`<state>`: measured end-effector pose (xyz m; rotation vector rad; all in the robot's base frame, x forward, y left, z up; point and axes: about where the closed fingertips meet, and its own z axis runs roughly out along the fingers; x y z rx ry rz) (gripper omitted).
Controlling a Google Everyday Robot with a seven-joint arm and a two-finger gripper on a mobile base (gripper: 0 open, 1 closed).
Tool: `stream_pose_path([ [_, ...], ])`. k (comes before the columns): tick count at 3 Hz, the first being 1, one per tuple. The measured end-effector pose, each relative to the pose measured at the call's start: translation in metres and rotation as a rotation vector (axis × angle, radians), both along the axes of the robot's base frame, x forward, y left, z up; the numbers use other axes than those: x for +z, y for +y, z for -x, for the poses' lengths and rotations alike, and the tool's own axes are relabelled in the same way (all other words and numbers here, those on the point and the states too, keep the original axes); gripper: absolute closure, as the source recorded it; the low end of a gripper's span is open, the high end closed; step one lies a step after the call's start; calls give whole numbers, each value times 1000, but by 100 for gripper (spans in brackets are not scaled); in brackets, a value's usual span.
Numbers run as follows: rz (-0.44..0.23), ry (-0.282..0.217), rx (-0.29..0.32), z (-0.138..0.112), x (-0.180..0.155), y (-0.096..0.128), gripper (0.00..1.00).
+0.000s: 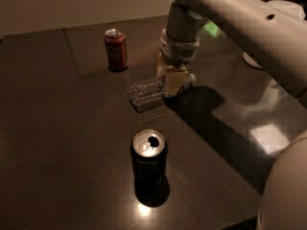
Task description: Move water bottle near pepsi can
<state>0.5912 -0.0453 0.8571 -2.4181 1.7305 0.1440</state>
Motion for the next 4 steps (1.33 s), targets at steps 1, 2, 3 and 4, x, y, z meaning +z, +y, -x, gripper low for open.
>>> stream_pose_path([
  [1,10,-20,4,13,8,-9,83],
  [2,12,-38,18,49,26,-14,100],
  [3,12,-42,43,85,34,-6,100],
  [4,15,-31,66,118,36,4,100],
])
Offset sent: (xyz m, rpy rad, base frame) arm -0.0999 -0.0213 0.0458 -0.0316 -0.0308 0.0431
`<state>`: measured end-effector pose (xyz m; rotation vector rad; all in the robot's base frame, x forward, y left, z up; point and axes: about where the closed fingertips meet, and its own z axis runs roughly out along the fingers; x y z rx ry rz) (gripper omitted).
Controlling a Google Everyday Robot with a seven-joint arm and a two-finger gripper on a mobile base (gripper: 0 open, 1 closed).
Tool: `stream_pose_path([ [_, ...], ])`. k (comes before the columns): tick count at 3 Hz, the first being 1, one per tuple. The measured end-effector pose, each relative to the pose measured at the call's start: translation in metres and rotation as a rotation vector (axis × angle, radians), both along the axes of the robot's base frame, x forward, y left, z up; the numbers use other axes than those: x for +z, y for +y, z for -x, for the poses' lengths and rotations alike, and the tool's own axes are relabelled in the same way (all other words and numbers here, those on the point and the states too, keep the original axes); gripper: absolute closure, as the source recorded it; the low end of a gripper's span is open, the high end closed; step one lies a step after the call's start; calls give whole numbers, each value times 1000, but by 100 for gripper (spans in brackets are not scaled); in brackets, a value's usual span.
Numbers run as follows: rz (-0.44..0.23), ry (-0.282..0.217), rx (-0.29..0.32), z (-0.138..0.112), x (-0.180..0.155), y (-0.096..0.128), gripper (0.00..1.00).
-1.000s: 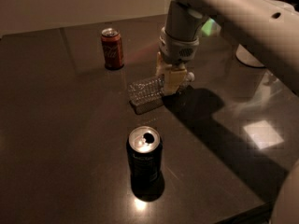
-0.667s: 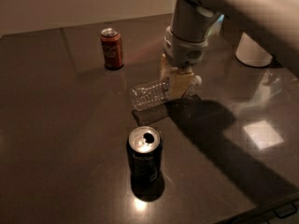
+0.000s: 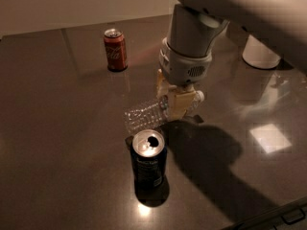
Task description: Move water bottle near pepsi can
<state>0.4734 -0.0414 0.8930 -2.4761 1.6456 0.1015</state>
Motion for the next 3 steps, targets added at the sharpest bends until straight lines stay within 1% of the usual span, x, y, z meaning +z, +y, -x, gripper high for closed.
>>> stream_pose_path([
  [1,10,15,12,20,-5,5,100],
  [2,26,28,16,33,-13,8,85],
  [3,35,42,16,41,-20,11,61],
])
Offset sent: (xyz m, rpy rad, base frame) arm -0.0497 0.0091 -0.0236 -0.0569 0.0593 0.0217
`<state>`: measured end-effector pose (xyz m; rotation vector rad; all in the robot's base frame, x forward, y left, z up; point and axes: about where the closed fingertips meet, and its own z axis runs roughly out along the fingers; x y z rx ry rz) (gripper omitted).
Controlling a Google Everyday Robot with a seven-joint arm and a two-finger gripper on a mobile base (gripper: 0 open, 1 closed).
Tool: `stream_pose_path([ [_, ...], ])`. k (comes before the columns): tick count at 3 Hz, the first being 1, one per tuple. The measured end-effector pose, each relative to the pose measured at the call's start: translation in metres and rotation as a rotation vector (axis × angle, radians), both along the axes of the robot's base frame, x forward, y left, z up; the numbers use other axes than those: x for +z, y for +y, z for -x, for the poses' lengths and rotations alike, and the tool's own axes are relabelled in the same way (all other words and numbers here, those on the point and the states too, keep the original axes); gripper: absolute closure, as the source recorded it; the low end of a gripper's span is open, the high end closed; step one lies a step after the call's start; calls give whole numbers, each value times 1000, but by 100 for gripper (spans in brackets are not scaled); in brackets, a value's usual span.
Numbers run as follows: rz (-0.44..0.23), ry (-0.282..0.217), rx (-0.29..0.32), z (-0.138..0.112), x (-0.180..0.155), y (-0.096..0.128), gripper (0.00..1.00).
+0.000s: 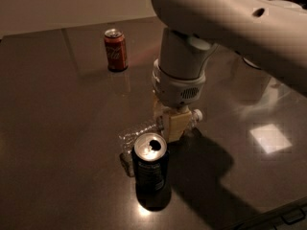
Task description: Move water bottle near pepsi can
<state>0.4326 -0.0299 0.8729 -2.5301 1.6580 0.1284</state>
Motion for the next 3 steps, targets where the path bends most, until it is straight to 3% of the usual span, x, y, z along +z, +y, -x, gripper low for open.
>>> stream_pose_path([
  [1,2,13,0,5,-7,4,38],
  [2,4,21,-1,7,-12,8,7],
  [3,2,15,-1,7,-11,8,0],
])
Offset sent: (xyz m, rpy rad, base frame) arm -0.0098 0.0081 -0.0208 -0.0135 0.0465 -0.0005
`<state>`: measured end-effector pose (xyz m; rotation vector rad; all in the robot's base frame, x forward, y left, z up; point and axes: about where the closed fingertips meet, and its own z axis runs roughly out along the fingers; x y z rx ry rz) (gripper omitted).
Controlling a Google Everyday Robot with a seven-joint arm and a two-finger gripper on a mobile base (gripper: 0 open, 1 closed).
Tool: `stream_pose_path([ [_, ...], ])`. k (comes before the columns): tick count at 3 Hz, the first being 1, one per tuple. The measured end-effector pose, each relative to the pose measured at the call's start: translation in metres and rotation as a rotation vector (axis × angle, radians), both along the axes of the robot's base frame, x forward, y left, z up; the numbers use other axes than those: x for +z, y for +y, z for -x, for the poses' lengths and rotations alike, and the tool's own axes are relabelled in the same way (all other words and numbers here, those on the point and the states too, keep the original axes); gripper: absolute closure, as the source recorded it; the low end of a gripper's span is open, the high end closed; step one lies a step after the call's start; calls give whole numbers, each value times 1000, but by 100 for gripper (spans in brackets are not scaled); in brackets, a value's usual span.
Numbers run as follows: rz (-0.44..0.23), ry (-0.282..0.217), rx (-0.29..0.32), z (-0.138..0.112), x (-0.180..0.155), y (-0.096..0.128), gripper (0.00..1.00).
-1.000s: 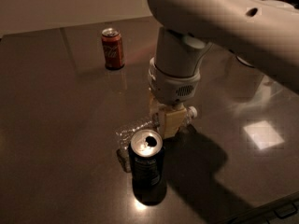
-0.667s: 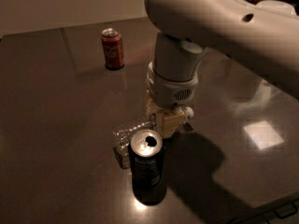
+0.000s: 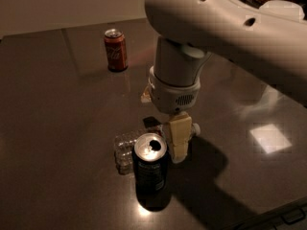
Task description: Move water bottle near pepsi can
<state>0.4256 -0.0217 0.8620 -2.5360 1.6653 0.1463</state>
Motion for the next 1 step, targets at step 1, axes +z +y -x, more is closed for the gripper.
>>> stream_pose_path([
  [1,0,0,0,0,0,0,0],
])
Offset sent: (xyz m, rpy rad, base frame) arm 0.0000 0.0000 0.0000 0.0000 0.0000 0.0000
